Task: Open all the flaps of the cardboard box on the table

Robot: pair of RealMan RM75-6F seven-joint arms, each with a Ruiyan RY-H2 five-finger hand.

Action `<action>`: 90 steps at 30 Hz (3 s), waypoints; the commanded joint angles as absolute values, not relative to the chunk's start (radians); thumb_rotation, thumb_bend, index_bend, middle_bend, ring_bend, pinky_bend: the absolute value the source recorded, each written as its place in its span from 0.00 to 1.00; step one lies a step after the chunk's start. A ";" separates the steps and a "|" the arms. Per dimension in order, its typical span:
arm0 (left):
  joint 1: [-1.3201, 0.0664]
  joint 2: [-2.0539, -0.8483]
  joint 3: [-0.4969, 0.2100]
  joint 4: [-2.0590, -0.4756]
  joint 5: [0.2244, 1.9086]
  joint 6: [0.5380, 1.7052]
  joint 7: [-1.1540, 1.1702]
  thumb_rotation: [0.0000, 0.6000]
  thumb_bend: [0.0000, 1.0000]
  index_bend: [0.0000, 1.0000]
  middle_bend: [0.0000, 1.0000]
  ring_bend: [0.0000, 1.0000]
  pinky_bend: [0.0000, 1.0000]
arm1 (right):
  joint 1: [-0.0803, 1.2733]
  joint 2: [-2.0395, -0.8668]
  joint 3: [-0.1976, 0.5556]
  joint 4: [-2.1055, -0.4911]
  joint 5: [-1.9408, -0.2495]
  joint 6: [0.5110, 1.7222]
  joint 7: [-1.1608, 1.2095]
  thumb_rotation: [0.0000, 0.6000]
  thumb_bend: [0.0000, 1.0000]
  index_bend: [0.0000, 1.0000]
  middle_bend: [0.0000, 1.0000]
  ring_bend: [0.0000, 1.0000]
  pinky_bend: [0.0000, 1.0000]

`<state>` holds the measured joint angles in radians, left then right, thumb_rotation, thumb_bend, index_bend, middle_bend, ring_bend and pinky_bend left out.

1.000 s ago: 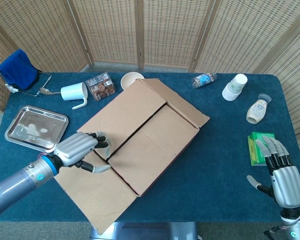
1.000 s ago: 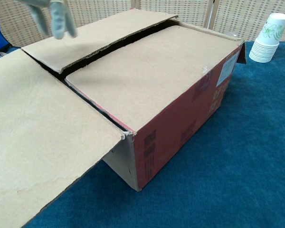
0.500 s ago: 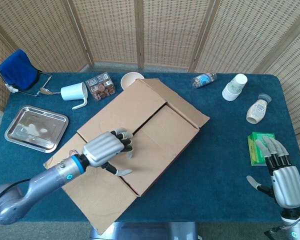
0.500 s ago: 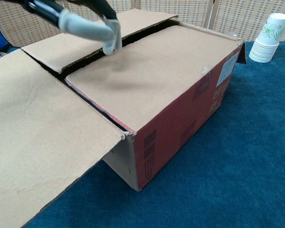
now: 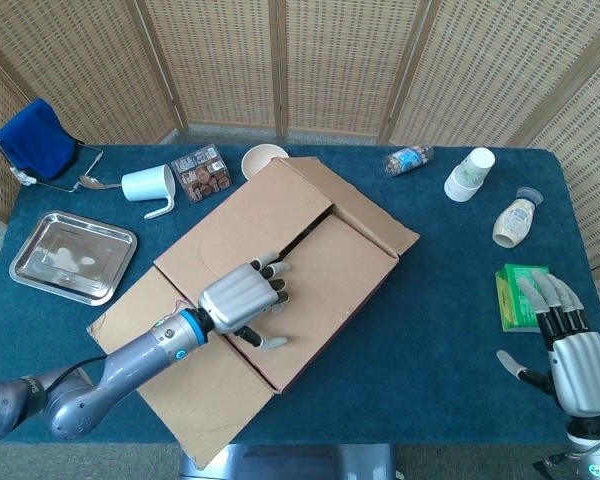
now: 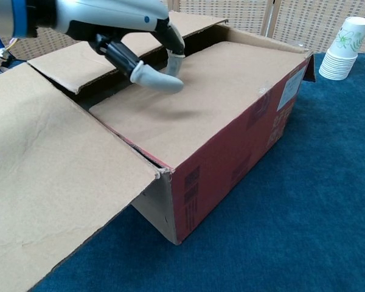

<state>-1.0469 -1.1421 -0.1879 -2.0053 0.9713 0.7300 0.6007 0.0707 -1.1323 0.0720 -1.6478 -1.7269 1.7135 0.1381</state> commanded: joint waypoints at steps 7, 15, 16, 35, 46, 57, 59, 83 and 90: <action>-1.147 -1.156 -0.125 -2.025 0.856 0.841 0.788 0.29 0.00 0.46 0.48 0.16 0.07 | 0.070 -1.129 0.076 -1.648 -1.722 1.716 0.144 1.00 0.00 0.00 0.00 0.00 0.12; -1.176 -1.120 -0.101 -2.058 0.788 0.891 0.837 0.31 0.00 0.47 0.53 0.18 0.06 | 0.070 -1.128 0.075 -1.650 -1.723 1.715 0.148 1.00 0.00 0.00 0.00 0.00 0.12; -1.179 -1.115 -0.099 -2.061 0.783 0.897 0.840 0.30 0.00 0.47 0.54 0.19 0.06 | 0.069 -1.128 0.075 -1.650 -1.722 1.715 0.148 1.00 0.00 0.00 0.00 0.00 0.12; -1.174 -0.990 -0.082 -2.111 0.789 0.971 0.829 0.29 0.00 0.47 0.57 0.21 0.06 | 0.070 -1.125 0.074 -1.653 -1.725 1.713 0.155 1.00 0.00 0.00 0.00 0.00 0.12; -1.120 -0.860 -0.100 -2.131 0.828 1.010 0.763 0.31 0.00 0.47 0.57 0.22 0.06 | 0.070 -1.123 0.071 -1.657 -1.730 1.713 0.160 1.00 0.00 0.00 0.00 0.00 0.12; -1.032 -0.760 -0.121 -2.041 0.842 1.018 0.640 0.30 0.00 0.48 0.56 0.22 0.06 | 0.073 -1.125 0.065 -1.657 -1.736 1.704 0.153 1.00 0.00 0.00 0.00 0.00 0.12; -1.023 -0.754 -0.124 -2.026 0.845 1.019 0.631 0.30 0.00 0.48 0.56 0.22 0.05 | 0.073 -1.126 0.064 -1.658 -1.736 1.701 0.152 1.00 0.00 0.00 0.00 0.00 0.12; -0.861 -0.814 -0.062 -1.740 0.835 0.936 0.550 0.30 0.00 0.48 0.55 0.22 0.03 | 0.083 -1.134 0.052 -1.661 -1.742 1.676 0.143 1.00 0.00 0.00 0.00 0.00 0.12; -0.845 -0.850 -0.090 -1.748 0.848 0.922 0.477 0.29 0.00 0.48 0.52 0.21 0.00 | 0.084 -1.134 0.050 -1.661 -1.743 1.673 0.146 1.00 0.00 0.00 0.00 0.00 0.12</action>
